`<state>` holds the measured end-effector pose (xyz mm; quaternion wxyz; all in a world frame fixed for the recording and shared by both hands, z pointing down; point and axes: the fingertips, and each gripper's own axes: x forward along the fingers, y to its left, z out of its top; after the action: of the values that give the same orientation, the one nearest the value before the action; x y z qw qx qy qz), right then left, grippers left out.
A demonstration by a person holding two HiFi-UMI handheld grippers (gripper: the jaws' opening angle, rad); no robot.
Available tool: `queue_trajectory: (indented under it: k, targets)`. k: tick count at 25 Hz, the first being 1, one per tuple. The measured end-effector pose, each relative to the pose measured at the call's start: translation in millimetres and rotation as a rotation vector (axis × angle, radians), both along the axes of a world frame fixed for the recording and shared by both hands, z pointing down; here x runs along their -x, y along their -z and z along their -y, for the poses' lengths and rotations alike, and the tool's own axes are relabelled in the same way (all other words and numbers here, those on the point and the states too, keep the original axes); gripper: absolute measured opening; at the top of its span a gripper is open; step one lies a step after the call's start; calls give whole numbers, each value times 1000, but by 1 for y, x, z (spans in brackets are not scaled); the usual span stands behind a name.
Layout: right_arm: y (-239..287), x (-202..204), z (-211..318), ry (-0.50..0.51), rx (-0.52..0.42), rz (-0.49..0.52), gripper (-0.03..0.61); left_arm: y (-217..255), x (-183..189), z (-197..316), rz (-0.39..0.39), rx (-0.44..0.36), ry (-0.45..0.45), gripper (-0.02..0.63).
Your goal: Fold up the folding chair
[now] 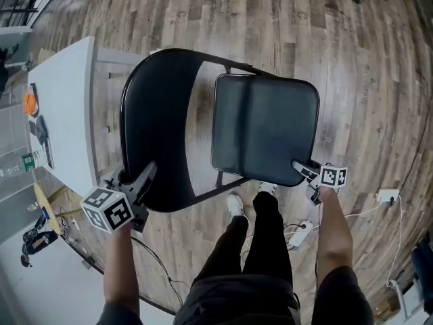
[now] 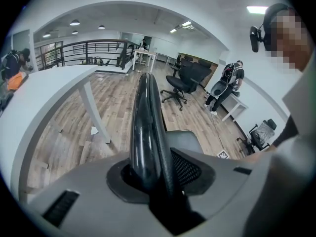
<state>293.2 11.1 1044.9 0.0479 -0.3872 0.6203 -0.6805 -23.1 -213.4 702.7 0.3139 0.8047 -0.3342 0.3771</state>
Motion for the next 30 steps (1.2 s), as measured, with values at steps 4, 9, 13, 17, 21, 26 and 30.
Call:
queue_trajectory:
  k: [4, 9, 13, 17, 21, 26, 30]
  targets:
    - [30, 14, 1, 23, -1, 6, 341, 25, -7, -6, -1, 2, -1, 119]
    - [79, 35, 12, 27, -31, 27, 341, 57, -6, -8, -19, -7, 8, 100]
    - [116, 56, 18, 27, -46, 47, 341, 78, 0, -7, -33, -2, 6, 86]
    - [151, 78, 31, 30, -65, 49, 341, 96, 12, -1, -46, -11, 11, 84]
    - [190, 104, 47, 32, -86, 63, 341, 114, 22, 3, -52, -1, 15, 81]
    - [243, 150, 69, 45, -121, 99, 341, 133, 43, 9, -59, 22, 18, 78]
    - [275, 190, 85, 63, -134, 99, 341, 146, 71, 20, -66, 28, 25, 76]
